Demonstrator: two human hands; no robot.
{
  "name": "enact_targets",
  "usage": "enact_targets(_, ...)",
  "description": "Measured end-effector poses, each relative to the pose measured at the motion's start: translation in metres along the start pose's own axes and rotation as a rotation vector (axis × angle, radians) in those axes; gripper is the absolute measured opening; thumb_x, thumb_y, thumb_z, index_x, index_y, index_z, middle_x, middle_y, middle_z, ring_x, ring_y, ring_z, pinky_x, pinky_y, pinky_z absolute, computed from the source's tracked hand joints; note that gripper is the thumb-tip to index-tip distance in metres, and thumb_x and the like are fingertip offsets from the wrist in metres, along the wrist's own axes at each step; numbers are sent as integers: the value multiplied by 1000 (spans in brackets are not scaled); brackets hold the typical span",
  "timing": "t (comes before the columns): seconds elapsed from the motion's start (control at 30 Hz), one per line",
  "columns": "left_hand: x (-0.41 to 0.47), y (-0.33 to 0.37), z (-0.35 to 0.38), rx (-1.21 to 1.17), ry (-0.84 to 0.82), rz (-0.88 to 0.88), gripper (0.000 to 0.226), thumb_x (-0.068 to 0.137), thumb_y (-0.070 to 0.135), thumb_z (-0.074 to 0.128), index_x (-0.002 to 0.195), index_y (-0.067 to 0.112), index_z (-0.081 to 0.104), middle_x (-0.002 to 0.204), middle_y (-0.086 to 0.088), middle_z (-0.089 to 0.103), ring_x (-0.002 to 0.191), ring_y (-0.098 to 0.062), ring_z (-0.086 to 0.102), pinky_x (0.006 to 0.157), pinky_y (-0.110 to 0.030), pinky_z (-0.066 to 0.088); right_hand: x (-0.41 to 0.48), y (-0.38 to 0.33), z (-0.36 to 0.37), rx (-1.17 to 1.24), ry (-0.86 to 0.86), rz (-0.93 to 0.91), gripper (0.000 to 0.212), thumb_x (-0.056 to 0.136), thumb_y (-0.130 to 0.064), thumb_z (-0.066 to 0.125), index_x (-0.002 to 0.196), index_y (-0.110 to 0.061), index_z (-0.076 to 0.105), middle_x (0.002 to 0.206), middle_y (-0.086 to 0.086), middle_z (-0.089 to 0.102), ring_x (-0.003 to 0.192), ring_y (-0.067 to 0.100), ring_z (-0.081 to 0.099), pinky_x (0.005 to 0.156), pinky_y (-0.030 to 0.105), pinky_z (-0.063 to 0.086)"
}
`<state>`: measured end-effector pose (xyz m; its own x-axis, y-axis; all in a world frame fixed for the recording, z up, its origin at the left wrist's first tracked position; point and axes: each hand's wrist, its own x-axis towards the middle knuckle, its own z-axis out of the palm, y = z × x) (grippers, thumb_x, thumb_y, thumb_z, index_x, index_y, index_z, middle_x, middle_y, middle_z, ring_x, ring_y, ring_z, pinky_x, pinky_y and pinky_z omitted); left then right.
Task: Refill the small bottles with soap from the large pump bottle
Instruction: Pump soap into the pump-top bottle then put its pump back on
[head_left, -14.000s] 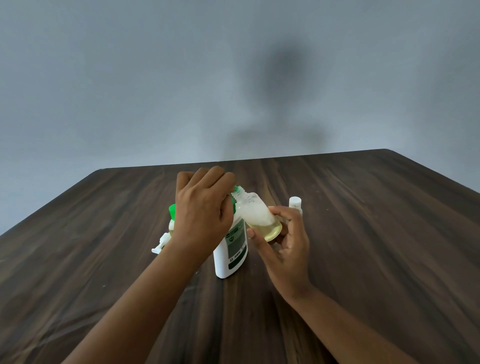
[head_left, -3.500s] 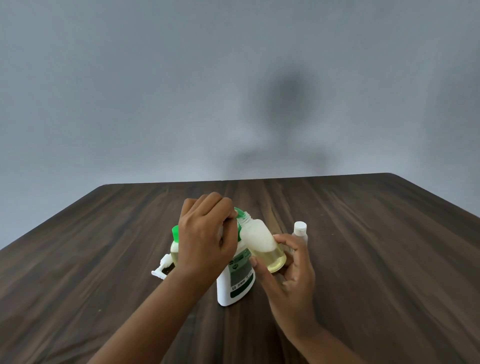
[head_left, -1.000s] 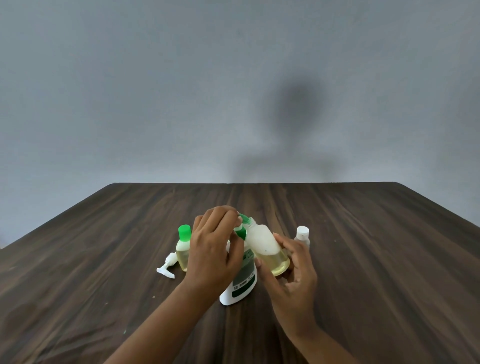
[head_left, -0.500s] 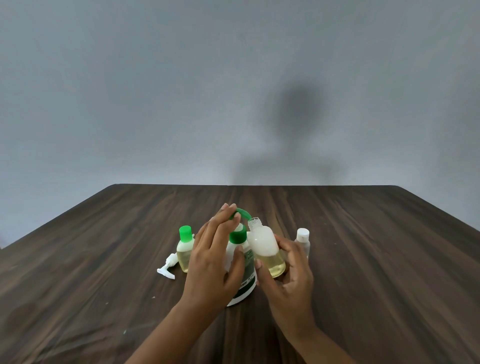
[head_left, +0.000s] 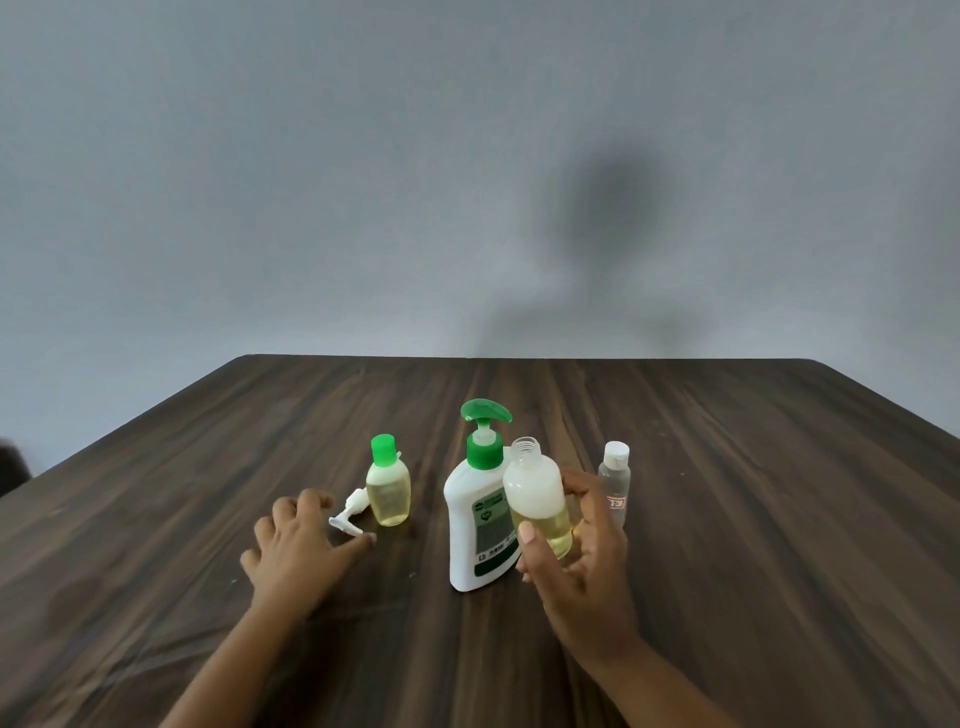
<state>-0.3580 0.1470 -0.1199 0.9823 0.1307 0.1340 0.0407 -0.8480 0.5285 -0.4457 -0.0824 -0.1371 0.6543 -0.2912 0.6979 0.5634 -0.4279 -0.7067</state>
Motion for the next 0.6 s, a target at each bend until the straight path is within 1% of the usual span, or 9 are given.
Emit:
enact_targets(0.03,1,0,3,17,-18,14,58,81,52,66,128,27,42,131,-3,37,124,-26,33,100,-44,29,0,-1,0,-2,-7,-1,38,82,-67,57,116,-57,44,111,-16,60,88,25,67,62,39,62)
enact_targets(0.1,3,1,11,67,-19,37,59,81,56,63,127,28,41,131,-1,38,123,-23,34,98,-43,30,1,-3,-1,-13,-20,-12,40,81,-71,54,116,-56,44,110,-18,60,86,26,67,60,40,61)
enact_targets(0.17,5,1,16,126,15,61,56,82,58,61,124,28,42,128,0,40,120,-22,35,93,-40,30,1,-3,-1,-17,-30,-8,41,81,-72,53,116,-54,45,110,-14,60,85,26,67,60,41,60)
enact_targets(0.23,8,-1,18,129,71,81,43,85,53,60,116,26,47,123,2,45,117,-21,38,85,-36,27,1,-3,-1,-13,-33,-5,41,81,-72,54,117,-53,45,111,-11,61,87,26,67,61,41,61)
enact_targets(0.33,8,-6,17,37,174,69,15,89,37,60,95,25,53,110,1,56,107,-22,43,79,-35,24,2,-5,-1,0,-32,-12,42,82,-71,54,117,-49,46,111,-8,61,88,27,67,61,41,61)
enact_targets(0.4,8,-8,15,-7,220,62,13,89,34,62,86,25,53,102,1,58,98,-20,43,78,-36,25,3,-6,-1,6,-32,-20,44,83,-70,54,118,-44,47,111,-5,61,90,26,66,62,42,60)
enact_targets(0.47,8,-8,15,-11,223,84,16,87,35,64,93,26,52,99,4,56,93,-16,40,78,-36,26,3,-5,-1,-1,-28,-25,46,83,-70,53,118,-41,47,112,-5,61,92,26,66,64,42,60)
enact_targets(0.53,9,-9,16,6,194,142,22,86,37,64,105,31,54,96,8,52,95,-16,39,78,-36,26,3,-5,-1,1,-27,-26,47,83,-70,53,118,-40,48,112,-4,61,93,26,66,65,42,60)
enact_targets(0.6,9,-9,19,62,168,210,18,87,39,62,105,39,60,90,10,46,94,-14,36,77,-35,25,3,-4,-1,-7,-23,-31,46,83,-70,53,118,-41,48,112,-6,61,96,26,65,67,41,60)
